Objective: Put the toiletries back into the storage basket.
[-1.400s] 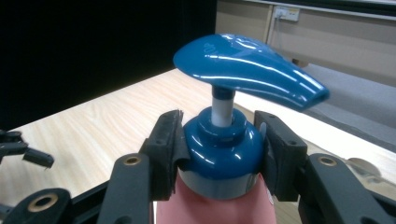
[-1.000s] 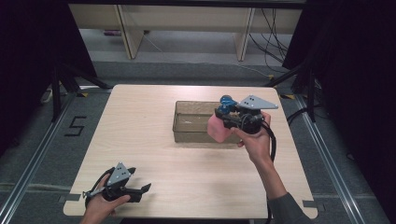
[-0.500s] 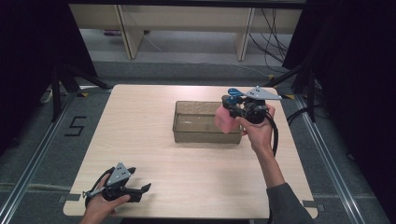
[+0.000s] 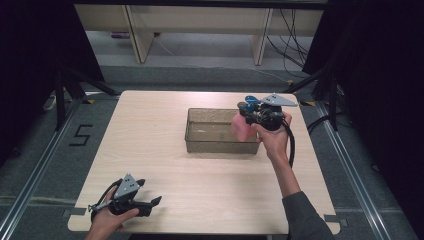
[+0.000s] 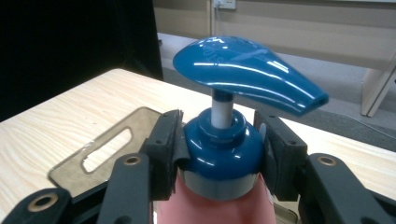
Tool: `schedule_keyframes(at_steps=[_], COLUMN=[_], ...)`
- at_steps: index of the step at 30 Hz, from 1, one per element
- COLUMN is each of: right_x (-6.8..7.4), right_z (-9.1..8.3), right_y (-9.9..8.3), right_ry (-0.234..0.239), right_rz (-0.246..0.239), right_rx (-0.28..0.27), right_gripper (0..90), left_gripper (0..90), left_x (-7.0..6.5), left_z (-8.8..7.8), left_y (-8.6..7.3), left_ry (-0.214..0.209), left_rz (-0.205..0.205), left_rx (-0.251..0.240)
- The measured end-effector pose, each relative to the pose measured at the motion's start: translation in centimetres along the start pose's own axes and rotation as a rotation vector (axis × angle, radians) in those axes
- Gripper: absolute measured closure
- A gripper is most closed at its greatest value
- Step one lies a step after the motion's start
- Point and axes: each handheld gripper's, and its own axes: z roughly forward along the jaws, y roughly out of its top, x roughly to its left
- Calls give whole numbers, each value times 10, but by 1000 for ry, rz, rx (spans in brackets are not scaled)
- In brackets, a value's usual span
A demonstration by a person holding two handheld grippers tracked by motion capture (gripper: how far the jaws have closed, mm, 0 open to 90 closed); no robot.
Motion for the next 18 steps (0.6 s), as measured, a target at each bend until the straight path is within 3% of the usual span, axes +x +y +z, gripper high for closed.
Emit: schedule_keyframes(at_steps=[1,4,6,7,10,12,14,16,17,18], right_x=[-3,-7,-10,-10,-13,-13,-14,-14,-14,-14], right_z=[1,4,6,7,8,10,11,13,13,13], right_y=[-1,-3,-6,-7,-9,-12,-12,-14,-15,-15], right_ry=[-5,-2,-13,-18,-18,-21,-12,-20,-27,-27], right_rz=[-24,-32,-11,4,-9,17,-3,4,-5,-5], right_rx=[-4,-9,2,4,7,23,21,42,44,44], right_gripper=[537,537,537,537,537,537,537,537,537,537], left_gripper=[149,149,149,149,149,149,149,149,149,149], left_x=[0,0,1,-1,-1,-1,0,2,0,0], left_z=[0,0,0,1,2,1,1,0,0,0], left_y=[0,0,0,0,0,0,0,1,0,0], left_ry=[-1,-3,-4,1,-1,-2,-5,1,-4,-4], left_rz=[3,6,26,7,9,9,11,39,12,12], left_rx=[2,2,22,7,7,5,7,18,2,2])
